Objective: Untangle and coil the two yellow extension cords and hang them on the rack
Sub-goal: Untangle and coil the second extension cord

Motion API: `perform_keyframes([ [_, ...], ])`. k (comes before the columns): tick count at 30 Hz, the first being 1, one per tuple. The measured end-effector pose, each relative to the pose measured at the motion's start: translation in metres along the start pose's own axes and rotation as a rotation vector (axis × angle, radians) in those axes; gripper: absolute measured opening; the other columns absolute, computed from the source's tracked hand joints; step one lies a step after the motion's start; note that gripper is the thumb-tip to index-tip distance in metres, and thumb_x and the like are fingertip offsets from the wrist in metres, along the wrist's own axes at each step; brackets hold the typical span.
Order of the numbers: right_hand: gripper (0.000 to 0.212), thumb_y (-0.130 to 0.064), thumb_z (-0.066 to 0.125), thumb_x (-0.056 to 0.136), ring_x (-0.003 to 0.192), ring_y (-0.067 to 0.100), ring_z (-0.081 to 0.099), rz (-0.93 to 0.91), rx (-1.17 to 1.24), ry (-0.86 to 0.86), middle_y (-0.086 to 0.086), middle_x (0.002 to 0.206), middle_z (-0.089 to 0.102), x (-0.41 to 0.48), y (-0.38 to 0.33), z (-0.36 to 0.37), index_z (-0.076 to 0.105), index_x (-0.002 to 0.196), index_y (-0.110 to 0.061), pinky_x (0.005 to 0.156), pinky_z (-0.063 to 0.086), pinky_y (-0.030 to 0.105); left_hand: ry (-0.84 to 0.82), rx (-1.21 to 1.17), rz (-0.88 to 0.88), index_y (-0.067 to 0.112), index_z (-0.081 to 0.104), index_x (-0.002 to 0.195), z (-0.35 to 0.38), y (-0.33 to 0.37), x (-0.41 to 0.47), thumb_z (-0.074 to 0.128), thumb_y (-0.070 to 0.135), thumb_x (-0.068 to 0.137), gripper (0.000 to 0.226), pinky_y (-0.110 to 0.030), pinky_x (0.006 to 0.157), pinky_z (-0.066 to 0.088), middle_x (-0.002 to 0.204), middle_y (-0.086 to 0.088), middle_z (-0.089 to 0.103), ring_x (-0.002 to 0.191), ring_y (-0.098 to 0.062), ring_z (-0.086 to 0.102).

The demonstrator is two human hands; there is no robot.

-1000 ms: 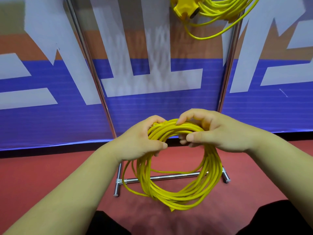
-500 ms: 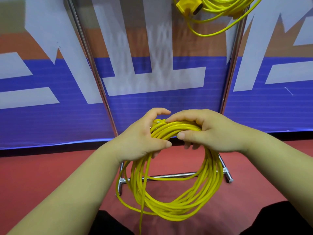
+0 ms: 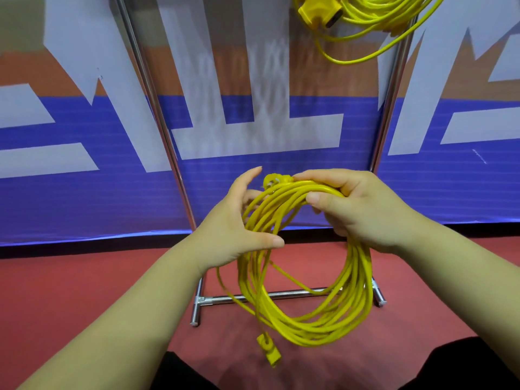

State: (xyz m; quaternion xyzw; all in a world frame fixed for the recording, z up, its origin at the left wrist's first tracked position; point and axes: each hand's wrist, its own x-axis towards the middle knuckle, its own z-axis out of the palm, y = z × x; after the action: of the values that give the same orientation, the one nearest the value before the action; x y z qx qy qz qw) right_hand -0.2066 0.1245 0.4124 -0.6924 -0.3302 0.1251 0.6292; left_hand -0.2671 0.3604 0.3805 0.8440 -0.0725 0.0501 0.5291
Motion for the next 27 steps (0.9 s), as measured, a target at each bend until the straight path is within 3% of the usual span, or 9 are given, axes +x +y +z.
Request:
perform_keyframes([
  [3, 0.031, -0.008, 0.061, 0.096, 0.050, 0.017, 0.032, 0.003, 0.025, 0.117, 0.005, 0.071, 0.055, 0.002, -0.002, -0.013, 0.072, 0.117, -0.028, 0.045, 0.028, 0.025, 0.077, -0.013, -0.124, 0.048, 0.009, 0.154, -0.003, -0.026, 0.003, 0.093, 0.049, 0.048, 0.134, -0.034, 0.108, 0.042, 0.146, 0.010, 0.048, 0.133, 0.000, 0.049],
  [6, 0.031, -0.008, 0.059, 0.098, 0.050, 0.017, 0.031, -0.007, 0.030, 0.208, 0.008, 0.073, 0.053, 0.002, -0.007, -0.027, 0.072, 0.118, -0.028, 0.046, 0.026, 0.025, 0.102, -0.188, -0.279, 0.041, 0.006, 0.157, -0.001, -0.048, 0.003, 0.089, 0.049, 0.045, 0.139, -0.037, 0.105, 0.045, 0.148, 0.003, 0.044, 0.136, -0.012, 0.047],
  [9, 0.032, -0.008, 0.058, 0.099, 0.048, 0.015, 0.029, -0.018, 0.039, 0.265, 0.006, 0.071, 0.047, 0.000, -0.009, -0.040, 0.071, 0.121, -0.027, 0.047, 0.025, 0.023, 0.142, -0.314, -0.382, 0.039, 0.012, 0.158, 0.002, -0.066, 0.005, 0.082, 0.049, 0.048, 0.131, -0.042, 0.106, 0.038, 0.149, 0.003, 0.045, 0.132, -0.017, 0.049],
  [14, 0.032, -0.008, 0.055, 0.100, 0.050, 0.014, 0.030, -0.044, 0.078, 0.361, 0.003, 0.070, 0.049, -0.007, -0.011, -0.054, 0.071, 0.121, -0.027, 0.049, 0.022, 0.026, 0.100, -0.249, -0.479, 0.030, 0.011, 0.158, 0.026, -0.093, 0.009, 0.071, 0.014, 0.058, 0.118, -0.032, 0.089, 0.049, 0.144, -0.002, 0.052, 0.116, -0.015, 0.058],
  [16, 0.033, -0.008, 0.054, 0.100, 0.053, 0.016, 0.031, -0.047, 0.098, 0.404, 0.004, 0.072, 0.050, -0.009, -0.013, -0.057, 0.071, 0.118, -0.030, 0.048, 0.023, 0.027, 0.059, -0.195, -0.499, 0.022, 0.014, 0.157, 0.047, -0.106, 0.009, 0.079, 0.004, 0.060, 0.118, -0.030, 0.083, 0.053, 0.142, -0.007, 0.052, 0.120, -0.021, 0.055],
  [21, 0.032, -0.008, 0.052, 0.102, 0.050, 0.014, 0.030, -0.068, 0.163, 0.418, 0.004, 0.074, 0.050, -0.014, -0.018, -0.064, 0.070, 0.119, -0.028, 0.044, 0.027, 0.024, 0.032, -0.169, -0.529, 0.014, 0.024, 0.149, 0.093, -0.128, 0.016, 0.085, 0.021, 0.057, 0.111, -0.038, 0.102, 0.045, 0.137, -0.010, 0.054, 0.129, -0.026, 0.049],
  [23, 0.032, -0.009, 0.052, 0.102, 0.049, 0.014, 0.031, -0.073, 0.177, 0.414, 0.005, 0.076, 0.050, -0.017, -0.019, -0.065, 0.071, 0.116, -0.030, 0.044, 0.027, 0.023, 0.033, -0.167, -0.524, 0.012, 0.027, 0.147, 0.101, -0.136, 0.019, 0.088, 0.015, 0.067, 0.101, -0.038, 0.104, 0.045, 0.137, -0.010, 0.057, 0.129, -0.026, 0.050],
  [25, 0.032, -0.010, 0.053, 0.102, 0.050, 0.013, 0.032, -0.074, 0.187, 0.415, 0.008, 0.078, 0.051, -0.019, -0.018, -0.066, 0.071, 0.116, -0.031, 0.044, 0.028, 0.023, 0.022, -0.200, -0.521, 0.009, 0.032, 0.143, 0.107, -0.140, 0.022, 0.086, 0.013, 0.068, 0.092, -0.038, 0.099, 0.051, 0.127, -0.013, 0.065, 0.121, -0.026, 0.061],
  [27, 0.032, -0.011, 0.053, 0.102, 0.050, 0.013, 0.033, -0.070, 0.192, 0.420, 0.010, 0.080, 0.051, -0.021, -0.017, -0.068, 0.071, 0.118, -0.031, 0.044, 0.030, 0.023, 0.009, -0.186, -0.502, 0.002, 0.040, 0.134, 0.113, -0.133, 0.024, 0.082, 0.007, 0.073, 0.074, -0.025, 0.077, 0.056, 0.099, -0.014, 0.073, 0.086, -0.015, 0.072],
])
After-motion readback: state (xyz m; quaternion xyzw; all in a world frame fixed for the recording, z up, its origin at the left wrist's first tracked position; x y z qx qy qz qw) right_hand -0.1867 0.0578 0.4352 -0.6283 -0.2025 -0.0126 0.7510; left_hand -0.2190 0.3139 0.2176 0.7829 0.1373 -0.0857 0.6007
